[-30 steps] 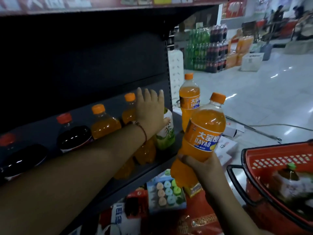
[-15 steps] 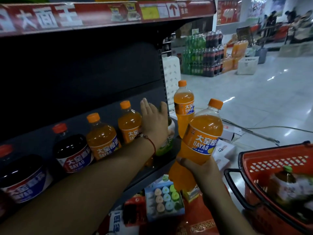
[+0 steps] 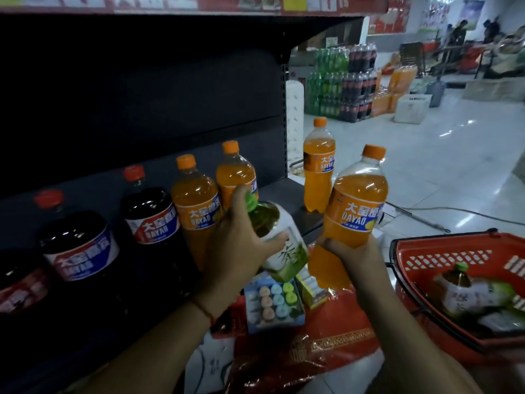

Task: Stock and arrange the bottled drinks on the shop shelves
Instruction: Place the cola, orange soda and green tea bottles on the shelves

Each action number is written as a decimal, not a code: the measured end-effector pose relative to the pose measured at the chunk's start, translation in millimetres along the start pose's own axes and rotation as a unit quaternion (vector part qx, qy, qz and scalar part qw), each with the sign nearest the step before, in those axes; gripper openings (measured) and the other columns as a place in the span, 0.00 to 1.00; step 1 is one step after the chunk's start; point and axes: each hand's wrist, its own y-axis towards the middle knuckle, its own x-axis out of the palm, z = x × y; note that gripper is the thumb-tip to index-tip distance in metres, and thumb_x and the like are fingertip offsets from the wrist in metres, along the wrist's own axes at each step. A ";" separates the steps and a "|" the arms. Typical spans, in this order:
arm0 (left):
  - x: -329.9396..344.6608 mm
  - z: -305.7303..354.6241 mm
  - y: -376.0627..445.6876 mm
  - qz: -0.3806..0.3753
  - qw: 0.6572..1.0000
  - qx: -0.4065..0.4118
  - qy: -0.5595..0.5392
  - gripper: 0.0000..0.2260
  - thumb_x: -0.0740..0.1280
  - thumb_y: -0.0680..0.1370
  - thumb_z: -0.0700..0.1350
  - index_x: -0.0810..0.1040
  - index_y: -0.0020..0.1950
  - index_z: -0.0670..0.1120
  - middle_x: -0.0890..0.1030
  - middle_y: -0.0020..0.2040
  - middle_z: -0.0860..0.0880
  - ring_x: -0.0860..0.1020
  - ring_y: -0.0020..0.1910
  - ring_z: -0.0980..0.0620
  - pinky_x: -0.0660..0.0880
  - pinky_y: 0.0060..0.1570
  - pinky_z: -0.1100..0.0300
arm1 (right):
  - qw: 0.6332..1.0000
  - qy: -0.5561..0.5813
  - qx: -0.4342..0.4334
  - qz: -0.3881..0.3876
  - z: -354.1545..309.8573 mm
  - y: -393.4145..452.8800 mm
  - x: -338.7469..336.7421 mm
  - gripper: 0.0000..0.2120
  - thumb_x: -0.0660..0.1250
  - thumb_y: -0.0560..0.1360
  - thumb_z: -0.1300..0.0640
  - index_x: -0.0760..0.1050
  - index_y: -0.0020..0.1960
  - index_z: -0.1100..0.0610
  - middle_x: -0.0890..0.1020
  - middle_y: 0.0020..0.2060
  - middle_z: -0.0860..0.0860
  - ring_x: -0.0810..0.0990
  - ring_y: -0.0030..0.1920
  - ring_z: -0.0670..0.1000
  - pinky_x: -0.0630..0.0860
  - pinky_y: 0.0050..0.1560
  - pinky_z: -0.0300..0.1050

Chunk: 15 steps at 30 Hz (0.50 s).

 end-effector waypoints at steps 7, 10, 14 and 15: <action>-67.3 -46.1 -48.2 0.050 0.989 -0.075 -0.121 0.40 0.82 0.64 0.47 0.62 0.68 0.60 0.75 0.59 0.56 0.77 0.56 0.56 0.77 0.49 0.59 | 0.998 -0.032 -0.035 -0.046 -8.9 24.7 35.4 0.24 0.80 0.63 0.52 0.75 0.56 0.50 0.84 0.49 0.48 0.82 0.49 0.50 0.79 0.54 0.56; -77.5 -56.3 -50.0 0.054 0.984 -0.088 -0.146 0.39 0.82 0.64 0.44 0.62 0.65 0.62 0.74 0.56 0.62 0.77 0.54 0.62 0.75 0.44 0.65 | 0.995 -0.066 -0.033 -0.067 -15.7 50.8 56.2 0.29 0.79 0.65 0.54 0.71 0.62 0.50 0.80 0.56 0.49 0.79 0.55 0.51 0.74 0.56 0.52; -81.6 -67.7 -49.3 0.072 0.979 -0.096 -0.166 0.40 0.82 0.63 0.44 0.63 0.64 0.64 0.75 0.56 0.64 0.77 0.53 0.65 0.77 0.46 0.62 | 0.992 -0.088 -0.004 -0.085 -14.3 85.3 85.0 0.35 0.79 0.66 0.55 0.68 0.69 0.52 0.76 0.65 0.52 0.74 0.65 0.57 0.71 0.62 0.57; -82.2 -70.0 -49.1 0.074 0.978 -0.098 -0.168 0.40 0.82 0.63 0.44 0.63 0.64 0.64 0.75 0.56 0.65 0.77 0.53 0.66 0.76 0.46 0.63 | 0.992 -0.089 0.008 -0.091 -12.1 91.0 90.9 0.35 0.79 0.67 0.56 0.67 0.70 0.53 0.75 0.66 0.53 0.73 0.67 0.57 0.70 0.64 0.58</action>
